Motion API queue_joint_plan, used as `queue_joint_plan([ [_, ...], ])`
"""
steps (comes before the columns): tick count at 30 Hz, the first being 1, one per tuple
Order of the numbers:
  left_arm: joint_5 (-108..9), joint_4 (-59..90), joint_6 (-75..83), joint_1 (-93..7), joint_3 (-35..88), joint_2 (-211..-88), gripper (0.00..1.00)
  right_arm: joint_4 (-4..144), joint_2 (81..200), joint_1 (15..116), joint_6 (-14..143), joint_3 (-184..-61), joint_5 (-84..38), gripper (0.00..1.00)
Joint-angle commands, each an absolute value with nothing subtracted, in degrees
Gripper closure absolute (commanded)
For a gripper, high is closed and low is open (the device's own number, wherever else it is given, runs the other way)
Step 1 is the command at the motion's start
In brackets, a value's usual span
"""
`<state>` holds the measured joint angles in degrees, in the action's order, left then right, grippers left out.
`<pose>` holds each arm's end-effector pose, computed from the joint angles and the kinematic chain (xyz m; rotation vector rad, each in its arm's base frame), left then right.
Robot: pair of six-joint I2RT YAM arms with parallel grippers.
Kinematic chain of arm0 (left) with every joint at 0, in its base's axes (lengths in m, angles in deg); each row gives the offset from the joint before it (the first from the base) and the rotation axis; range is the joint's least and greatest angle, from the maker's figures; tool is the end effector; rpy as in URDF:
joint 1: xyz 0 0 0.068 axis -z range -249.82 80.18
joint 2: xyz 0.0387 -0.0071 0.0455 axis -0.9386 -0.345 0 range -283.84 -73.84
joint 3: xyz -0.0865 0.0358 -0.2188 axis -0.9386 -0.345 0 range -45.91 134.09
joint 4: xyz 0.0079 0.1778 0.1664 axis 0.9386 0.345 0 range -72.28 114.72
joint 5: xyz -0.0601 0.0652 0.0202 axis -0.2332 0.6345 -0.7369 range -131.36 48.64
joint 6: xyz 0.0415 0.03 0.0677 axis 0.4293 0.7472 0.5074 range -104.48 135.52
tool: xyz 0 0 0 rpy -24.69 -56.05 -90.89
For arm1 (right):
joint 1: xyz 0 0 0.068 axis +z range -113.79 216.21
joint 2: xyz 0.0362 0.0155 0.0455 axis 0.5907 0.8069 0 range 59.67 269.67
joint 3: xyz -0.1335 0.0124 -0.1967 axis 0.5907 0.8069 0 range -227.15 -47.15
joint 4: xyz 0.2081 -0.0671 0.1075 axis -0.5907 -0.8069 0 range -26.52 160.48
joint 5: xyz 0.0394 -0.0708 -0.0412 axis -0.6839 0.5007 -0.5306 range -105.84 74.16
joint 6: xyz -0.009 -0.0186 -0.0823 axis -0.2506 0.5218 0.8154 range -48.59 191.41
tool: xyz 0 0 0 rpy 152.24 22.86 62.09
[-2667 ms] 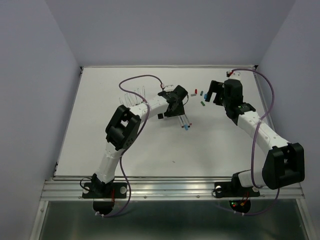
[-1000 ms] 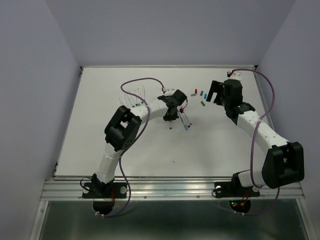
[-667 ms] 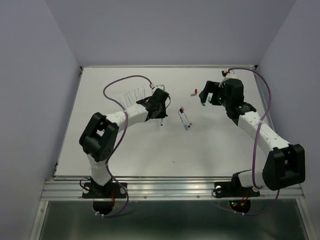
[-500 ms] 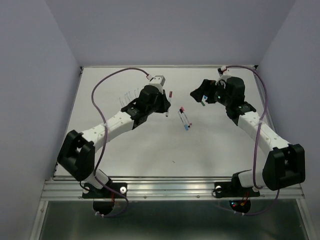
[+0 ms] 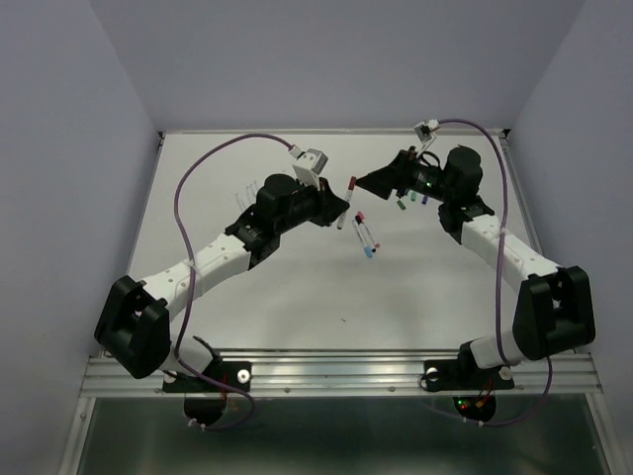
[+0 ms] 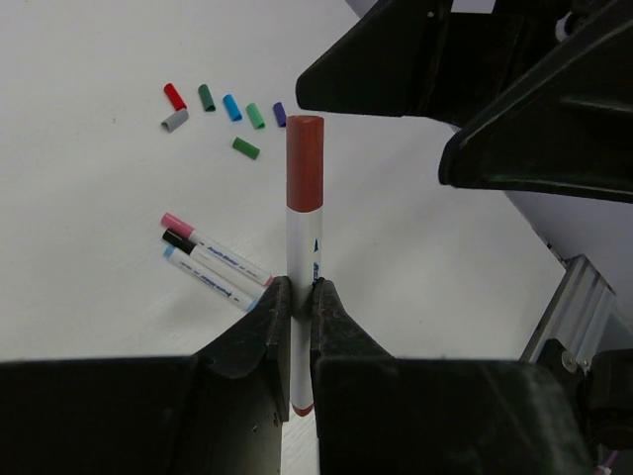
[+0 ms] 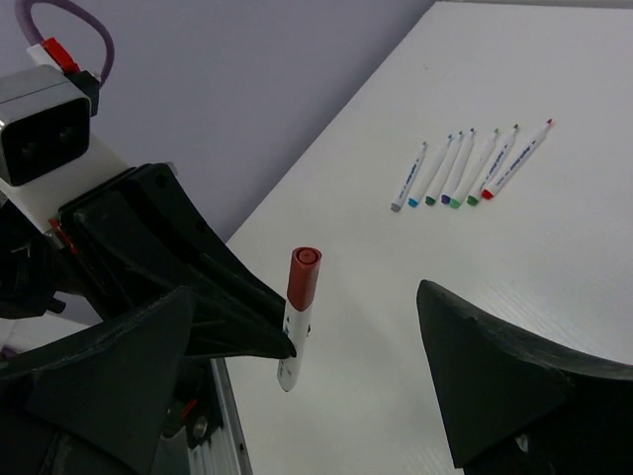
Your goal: Open the pen caps
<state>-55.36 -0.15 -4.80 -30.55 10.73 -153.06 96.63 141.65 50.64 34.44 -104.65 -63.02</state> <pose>0.2633 -0.2387 0.2938 0.4796 1.6802 -0.9795 0.3188 0.1385 0.3038 -0.3840 1.6707 1.3135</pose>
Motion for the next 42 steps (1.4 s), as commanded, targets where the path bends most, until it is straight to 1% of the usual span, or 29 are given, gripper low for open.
queue_joint_plan([
  [1,-58.3,-5.4,-4.2,-30.7,10.9,-149.8,1.0,102.3,142.9,52.2,31.9,-107.7,-66.9,0.01],
  [4,-59.4,-5.9,-4.5,-30.6,11.0,-149.7,1.0,102.6,143.7,52.9,31.9,-108.3,-66.8,0.05],
  [5,-59.8,-5.8,-4.4,-30.7,11.1,-149.7,1.0,102.7,143.9,53.4,31.9,-108.9,-66.9,0.09],
  [6,-60.0,-5.9,-4.5,-30.7,11.2,-149.7,1.0,102.8,144.2,53.4,31.9,-109.2,-66.9,0.17],
  [8,-60.0,-5.8,-4.3,-30.6,11.1,-149.6,1.0,103.2,144.3,53.4,31.9,-109.6,-66.9,0.24],
  [9,-59.9,-5.9,-4.4,-30.7,11.0,-149.6,1.0,103.6,144.2,54.0,32.0,-109.7,-66.9,0.3],
  [11,-59.9,-6.0,-4.4,-30.7,11.0,-149.4,1.0,103.9,144.3,54.0,31.9,-109.9,-66.9,0.39],
  [12,-60.0,-6.2,-4.4,-30.6,10.9,-149.4,1.0,104.0,144.3,54.0,31.9,-110.0,-66.8,0.48],
  [14,-59.9,-6.4,-4.4,-30.6,10.9,-149.2,1.0,104.0,144.5,54.0,31.6,-110.2,-67.0,0.56],
  [16,-60.0,-6.6,-4.6,-30.7,10.9,-149.1,1.0,104.4,144.7,54.5,31.3,-110.3,-67.2,0.62],
  [22,-59.5,-7.7,-4.8,-30.7,11.1,-147.8,1.0,104.3,145.2,54.5,31.1,-110.8,-68.2,0.64],
  [23,-59.6,-7.7,-4.8,-30.6,11.2,-147.8,1.0,104.3,145.3,54.5,31.2,-110.8,-68.3,0.7],
  [25,-59.7,-7.8,-4.9,-30.7,11.5,-147.8,1.0,104.4,145.2,54.5,31.3,-110.8,-68.2,0.77],
  [26,-60.1,-7.9,-4.9,-30.6,11.6,-147.8,1.0,104.3,145.2,54.5,31.5,-110.8,-67.8,0.85],
  [27,-60.3,-7.9,-5.0,-30.7,11.6,-147.9,1.0,104.3,144.9,54.5,31.8,-110.7,-67.8,0.87],
  [28,-60.5,-7.9,-5.0,-30.7,11.4,-147.9,1.0,104.3,144.7,54.5,31.8,-110.6,-67.3,0.93],
  [31,-60.5,-7.9,-5.6,-30.7,10.6,-147.8,1.0,104.1,143.7,54.5,32.8,-110.3,-64.6,0.99],
  [34,-60.5,-7.9,-5.8,-30.6,9.5,-147.3,1.0,103.5,142.7,54.5,34.5,-110.3,-62.5,0.99],
  [37,-59.9,-7.9,-6.8,-30.6,7.5,-146.1,1.0,101.1,141.9,54.5,37.9,-110.7,-56.7,0.99],
  [42,-58.4,-5.7,-8.0,-30.7,4.1,-144.2,1.0,92.8,144.0,54.5,42.7,-116.4,-46.0,0.99],
])
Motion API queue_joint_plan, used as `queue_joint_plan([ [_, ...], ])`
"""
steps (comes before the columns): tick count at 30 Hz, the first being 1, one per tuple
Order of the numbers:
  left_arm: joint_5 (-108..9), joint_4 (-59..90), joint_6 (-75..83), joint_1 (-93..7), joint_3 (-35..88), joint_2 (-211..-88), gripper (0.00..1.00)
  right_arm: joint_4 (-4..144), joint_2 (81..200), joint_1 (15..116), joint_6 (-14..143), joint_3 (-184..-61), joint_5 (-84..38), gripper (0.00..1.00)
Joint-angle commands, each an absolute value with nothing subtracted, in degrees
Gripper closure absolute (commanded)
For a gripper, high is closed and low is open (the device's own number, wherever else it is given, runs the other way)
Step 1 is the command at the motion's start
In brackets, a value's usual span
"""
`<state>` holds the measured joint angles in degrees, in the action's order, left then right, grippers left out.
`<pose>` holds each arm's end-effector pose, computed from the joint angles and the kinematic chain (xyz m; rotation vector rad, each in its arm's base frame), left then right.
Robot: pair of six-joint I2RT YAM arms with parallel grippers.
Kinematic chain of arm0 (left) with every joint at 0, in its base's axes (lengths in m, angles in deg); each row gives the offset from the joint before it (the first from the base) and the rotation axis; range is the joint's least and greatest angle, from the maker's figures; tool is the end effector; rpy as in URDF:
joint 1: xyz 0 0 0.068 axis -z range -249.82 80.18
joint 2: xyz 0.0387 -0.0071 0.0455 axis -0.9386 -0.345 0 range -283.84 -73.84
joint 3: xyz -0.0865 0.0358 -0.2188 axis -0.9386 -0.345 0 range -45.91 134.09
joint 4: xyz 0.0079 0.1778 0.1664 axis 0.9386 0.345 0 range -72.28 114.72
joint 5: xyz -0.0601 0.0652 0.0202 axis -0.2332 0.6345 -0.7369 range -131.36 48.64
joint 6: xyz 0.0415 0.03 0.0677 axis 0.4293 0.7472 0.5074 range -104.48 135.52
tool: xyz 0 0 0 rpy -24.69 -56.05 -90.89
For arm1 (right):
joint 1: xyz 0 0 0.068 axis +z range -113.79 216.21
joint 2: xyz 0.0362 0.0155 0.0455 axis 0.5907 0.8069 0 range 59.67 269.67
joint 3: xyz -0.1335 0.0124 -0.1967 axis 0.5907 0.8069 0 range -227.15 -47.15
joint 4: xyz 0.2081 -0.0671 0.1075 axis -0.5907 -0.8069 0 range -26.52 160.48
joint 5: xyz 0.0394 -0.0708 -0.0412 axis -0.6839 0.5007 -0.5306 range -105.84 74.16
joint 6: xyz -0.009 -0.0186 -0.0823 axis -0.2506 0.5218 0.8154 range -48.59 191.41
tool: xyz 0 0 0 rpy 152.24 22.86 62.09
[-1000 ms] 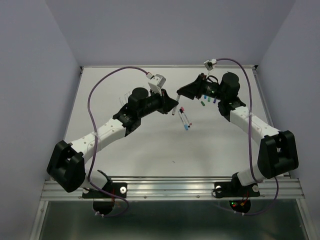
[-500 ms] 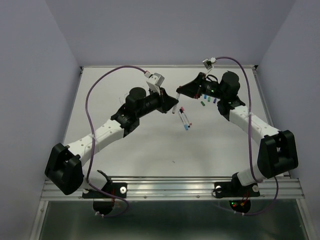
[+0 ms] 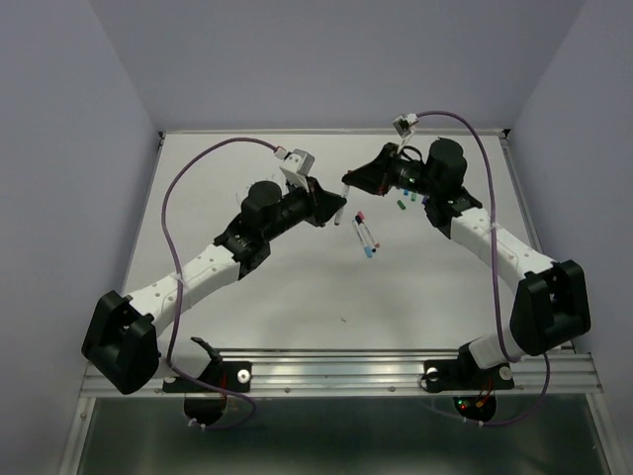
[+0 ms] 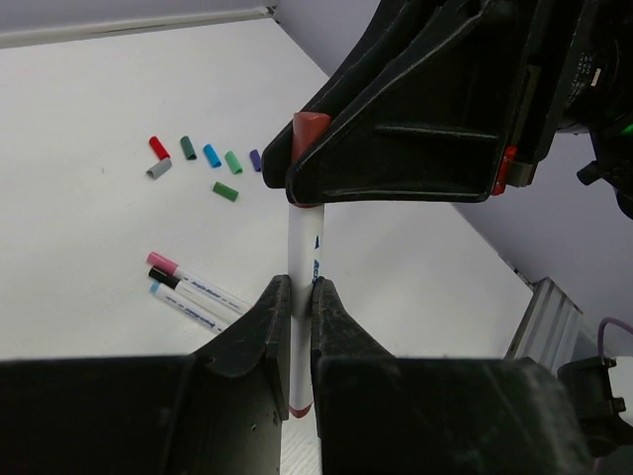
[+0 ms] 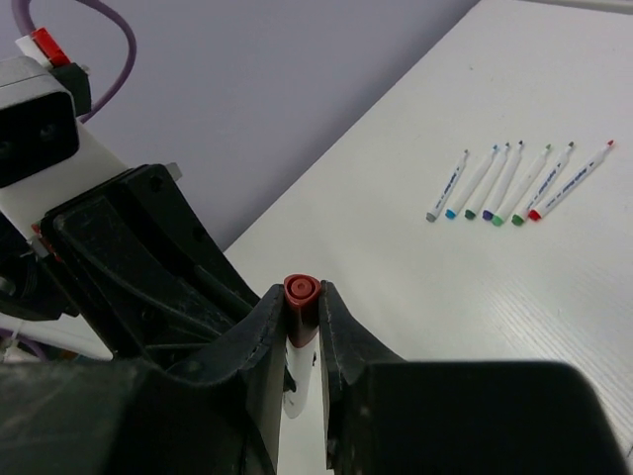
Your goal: Open the pen caps
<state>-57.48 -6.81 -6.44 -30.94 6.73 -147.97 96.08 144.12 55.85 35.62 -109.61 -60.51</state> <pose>0.2481 -0.2267 0.3134 0.4714 1.5462 -1.0488 0.3183 0.1692 0.3193 -0.4532 1.6270 1.3293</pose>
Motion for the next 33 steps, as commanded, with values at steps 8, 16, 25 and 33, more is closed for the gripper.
queue_joint_plan([
  [8,-60.1,-6.2,-13.1,-30.7,-3.8,-143.1,1.0,88.8,149.6,52.8,46.5,-124.1,-31.6,0.99],
  [16,-61.0,-5.7,-14.7,-30.7,-6.5,-144.1,1.0,86.6,153.5,50.2,46.6,-129.0,-28.6,0.99],
  [25,-43.3,11.5,-15.9,-35.5,3.9,-150.0,1.0,62.0,159.0,50.2,54.3,-128.6,-13.5,0.96],
  [33,-31.4,25.2,-17.8,-47.5,14.6,-161.2,1.0,57.9,169.0,50.2,56.6,-129.3,-11.0,0.91],
])
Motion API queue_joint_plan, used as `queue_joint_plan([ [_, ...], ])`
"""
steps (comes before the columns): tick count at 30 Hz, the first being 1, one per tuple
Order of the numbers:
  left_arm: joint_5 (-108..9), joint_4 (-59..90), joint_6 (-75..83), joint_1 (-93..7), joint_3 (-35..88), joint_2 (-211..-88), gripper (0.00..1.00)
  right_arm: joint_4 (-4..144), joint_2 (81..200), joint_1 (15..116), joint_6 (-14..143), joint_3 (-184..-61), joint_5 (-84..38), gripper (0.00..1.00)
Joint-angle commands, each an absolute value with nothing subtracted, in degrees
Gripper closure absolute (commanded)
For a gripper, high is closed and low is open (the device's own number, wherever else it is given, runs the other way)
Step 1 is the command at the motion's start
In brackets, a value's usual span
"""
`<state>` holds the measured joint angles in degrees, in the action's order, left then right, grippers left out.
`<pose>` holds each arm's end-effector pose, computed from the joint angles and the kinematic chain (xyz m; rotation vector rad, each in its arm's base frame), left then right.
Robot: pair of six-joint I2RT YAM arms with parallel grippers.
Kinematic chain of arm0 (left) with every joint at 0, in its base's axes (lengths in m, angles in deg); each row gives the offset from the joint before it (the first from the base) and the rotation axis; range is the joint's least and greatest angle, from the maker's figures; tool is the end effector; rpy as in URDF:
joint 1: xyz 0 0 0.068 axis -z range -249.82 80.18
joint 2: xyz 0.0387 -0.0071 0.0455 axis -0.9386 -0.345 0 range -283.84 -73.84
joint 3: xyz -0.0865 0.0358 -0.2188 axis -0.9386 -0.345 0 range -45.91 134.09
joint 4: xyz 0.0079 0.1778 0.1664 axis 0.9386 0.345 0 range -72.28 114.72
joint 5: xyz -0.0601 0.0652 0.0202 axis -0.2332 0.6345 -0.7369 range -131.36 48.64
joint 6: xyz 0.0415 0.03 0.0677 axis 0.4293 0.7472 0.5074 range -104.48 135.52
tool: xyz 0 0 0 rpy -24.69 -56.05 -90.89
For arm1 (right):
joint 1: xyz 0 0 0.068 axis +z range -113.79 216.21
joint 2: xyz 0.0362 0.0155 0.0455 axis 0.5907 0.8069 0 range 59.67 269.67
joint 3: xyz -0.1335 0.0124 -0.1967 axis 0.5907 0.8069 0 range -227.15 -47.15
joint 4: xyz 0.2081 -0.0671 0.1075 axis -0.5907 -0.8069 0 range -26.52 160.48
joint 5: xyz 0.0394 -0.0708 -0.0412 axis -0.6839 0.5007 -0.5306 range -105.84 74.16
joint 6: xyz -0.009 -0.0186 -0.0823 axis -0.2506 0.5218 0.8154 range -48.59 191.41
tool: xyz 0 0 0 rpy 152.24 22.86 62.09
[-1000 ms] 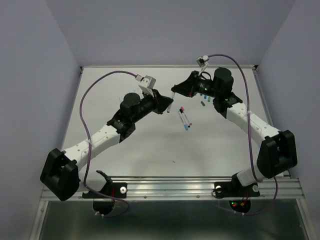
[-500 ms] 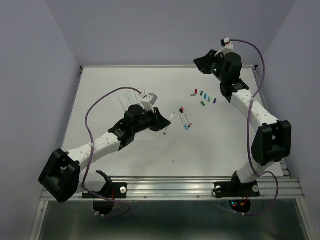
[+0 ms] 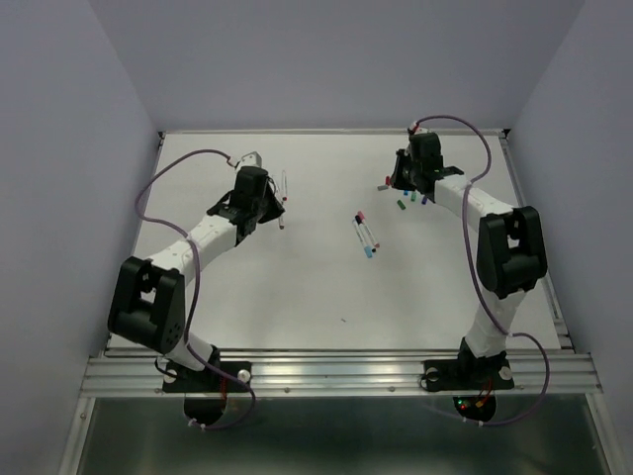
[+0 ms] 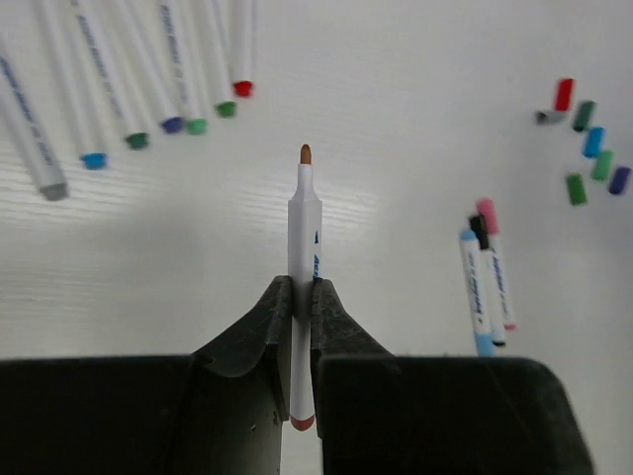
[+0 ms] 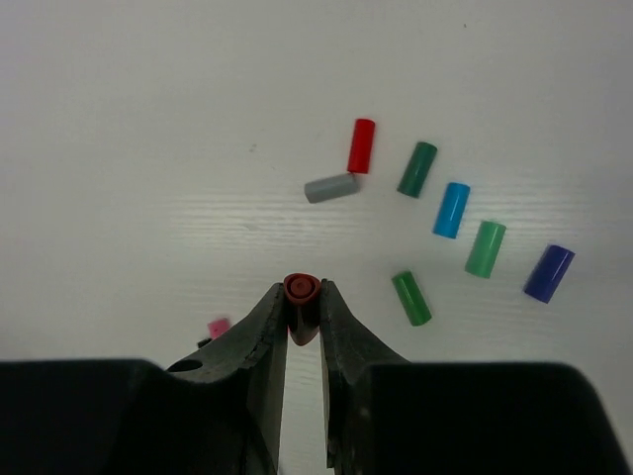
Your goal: Open the pen caps
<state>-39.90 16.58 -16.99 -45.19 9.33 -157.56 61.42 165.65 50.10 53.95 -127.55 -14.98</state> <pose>0.3228 -0.1460 0.2166 -0.1605 2.0947 -0.5880 0.4222 0.1033 0.2047 0.0767 2.1890 0.2947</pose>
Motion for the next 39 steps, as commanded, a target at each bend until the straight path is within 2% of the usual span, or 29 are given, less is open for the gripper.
queue_joint_plan([
  [1,-31.0,27.2,-17.8,-48.1,15.6,-162.3,1.0,57.7,170.2,50.2,56.7,-130.1,-11.0,0.91],
  [10,-26.2,31.1,-18.1,-53.6,19.2,-168.3,1.0,55.4,179.3,50.2,58.9,-136.8,-7.7,0.86],
  [15,-24.9,31.5,-18.3,-55.5,19.6,-168.2,1.0,55.5,180.1,50.2,59.0,-137.4,-8.8,0.68],
  [17,-25.4,31.0,-17.4,-56.6,19.5,-168.0,1.0,55.4,179.9,50.2,58.9,-137.7,-8.9,0.68],
  [20,-25.0,31.4,-16.7,-58.3,19.0,-167.7,1.0,55.4,179.5,50.2,59.1,-138.1,-9.2,0.61],
  [27,-25.9,31.2,-16.2,-62.3,18.5,-167.4,1.0,55.5,176.0,50.2,58.8,-138.1,-11.6,0.56],
  [31,-28.7,28.9,-15.8,-64.2,19.0,-169.8,1.0,55.5,171.4,50.2,58.7,-135.6,-14.1,0.37],
  [32,-29.4,28.9,-15.9,-64.3,20.3,-171.7,1.0,55.6,169.5,50.2,58.9,-135.0,-14.5,0.21],
  [34,-30.3,28.3,-16.0,-64.4,21.2,-173.4,1.0,55.8,167.4,50.2,58.8,-133.1,-15.1,0.0],
  [39,-31.2,26.3,-15.2,-64.4,25.0,-178.2,1.0,57.8,160.3,50.2,58.4,-128.1,-15.2,0.0],
])
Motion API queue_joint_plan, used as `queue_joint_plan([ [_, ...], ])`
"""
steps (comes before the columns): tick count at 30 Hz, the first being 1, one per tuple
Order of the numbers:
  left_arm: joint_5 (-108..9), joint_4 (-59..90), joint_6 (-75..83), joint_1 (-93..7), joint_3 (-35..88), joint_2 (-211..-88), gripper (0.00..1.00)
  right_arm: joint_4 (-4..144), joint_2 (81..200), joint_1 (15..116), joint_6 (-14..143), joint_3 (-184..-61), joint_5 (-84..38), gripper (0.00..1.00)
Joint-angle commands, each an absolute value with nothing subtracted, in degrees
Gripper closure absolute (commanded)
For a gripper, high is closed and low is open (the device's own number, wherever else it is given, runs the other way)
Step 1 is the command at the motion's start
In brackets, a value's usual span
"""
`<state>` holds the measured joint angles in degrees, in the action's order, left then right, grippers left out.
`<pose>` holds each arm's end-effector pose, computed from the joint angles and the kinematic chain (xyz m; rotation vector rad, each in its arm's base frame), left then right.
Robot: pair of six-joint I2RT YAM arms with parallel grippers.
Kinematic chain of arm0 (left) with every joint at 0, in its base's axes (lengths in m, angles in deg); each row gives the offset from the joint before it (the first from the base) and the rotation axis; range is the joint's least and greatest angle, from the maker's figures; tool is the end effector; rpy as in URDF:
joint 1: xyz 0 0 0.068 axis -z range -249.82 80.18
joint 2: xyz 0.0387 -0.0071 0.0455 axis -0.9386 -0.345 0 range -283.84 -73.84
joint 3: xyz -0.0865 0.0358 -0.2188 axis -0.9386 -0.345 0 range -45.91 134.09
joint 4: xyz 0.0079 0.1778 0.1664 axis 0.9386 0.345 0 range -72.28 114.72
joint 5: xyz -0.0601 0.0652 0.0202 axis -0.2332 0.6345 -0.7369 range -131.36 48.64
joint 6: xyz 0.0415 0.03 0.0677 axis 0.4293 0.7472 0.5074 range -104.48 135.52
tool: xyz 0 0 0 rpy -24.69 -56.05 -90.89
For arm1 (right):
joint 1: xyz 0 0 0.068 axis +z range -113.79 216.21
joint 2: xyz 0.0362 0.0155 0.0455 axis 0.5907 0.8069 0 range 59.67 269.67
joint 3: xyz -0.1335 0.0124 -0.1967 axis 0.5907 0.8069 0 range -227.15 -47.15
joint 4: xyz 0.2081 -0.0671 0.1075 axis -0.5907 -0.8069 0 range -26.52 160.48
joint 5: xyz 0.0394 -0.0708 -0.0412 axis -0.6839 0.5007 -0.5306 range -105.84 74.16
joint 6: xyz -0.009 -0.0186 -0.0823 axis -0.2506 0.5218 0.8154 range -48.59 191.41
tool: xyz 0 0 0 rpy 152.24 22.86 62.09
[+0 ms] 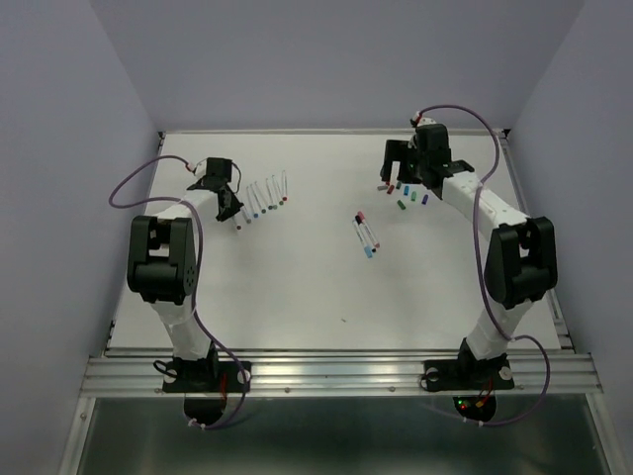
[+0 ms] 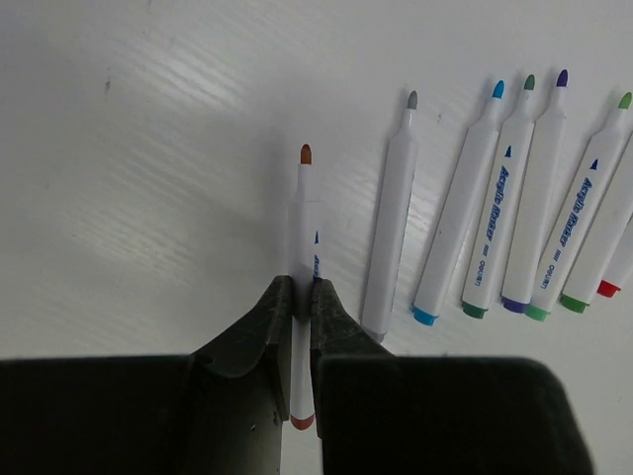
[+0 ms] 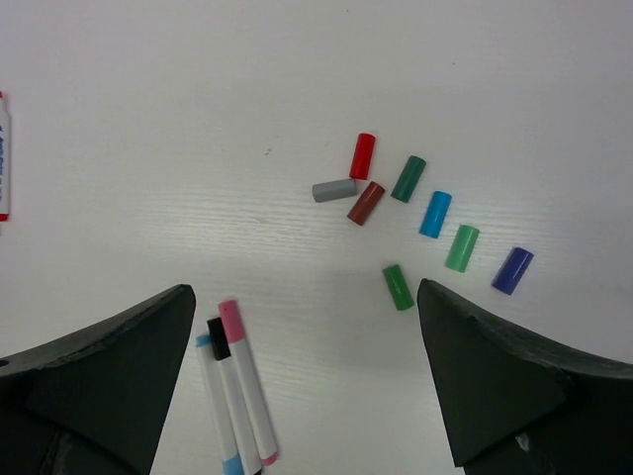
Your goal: Open the pen caps
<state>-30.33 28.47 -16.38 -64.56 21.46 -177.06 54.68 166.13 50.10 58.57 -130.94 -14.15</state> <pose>0.3912 -0.0218 0.1445 -0.6331 2.2801 -0.0834 0.4203 0.1017 0.2079 -0.0047 2.2509 0.2189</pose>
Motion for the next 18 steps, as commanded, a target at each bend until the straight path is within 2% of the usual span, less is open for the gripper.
queue_joint_plan([
  [1,-30.5,26.2,-15.2,-64.4,25.7,-178.9,0.93,58.8,158.3,50.2,58.0,-126.4,-15.3,0.0],
  [6,-29.6,28.2,-15.5,-64.4,29.7,-182.9,0.86,60.1,154.1,50.2,57.6,-122.6,-18.8,0.0],
  [7,-30.5,27.9,-15.5,-64.4,29.7,-183.1,0.76,60.2,153.1,50.2,57.6,-122.3,-18.7,0.0],
  [12,-30.9,27.6,-15.9,-64.4,28.2,-182.3,0.59,60.3,151.9,50.2,58.0,-121.4,-18.5,0.0],
  [13,-30.9,27.6,-15.9,-64.4,28.0,-182.0,0.55,60.2,151.9,50.2,57.9,-121.3,-18.6,0.0],
  [14,-31.0,27.6,-15.9,-64.4,27.7,-181.7,0.46,60.3,151.8,50.2,58.0,-121.2,-18.5,0.0],
  [16,-31.2,27.6,-16.0,-64.3,27.3,-180.3,0.41,60.3,151.5,50.2,57.9,-121.1,-18.6,0.0],
  [17,-31.5,27.5,-15.9,-64.3,27.0,-179.8,0.34,60.3,151.4,50.2,57.8,-121.0,-18.7,0.0],
  [18,-31.7,27.6,-15.9,-64.3,26.7,-178.4,0.3,60.3,151.1,50.2,57.7,-120.9,-18.8,0.0],
])
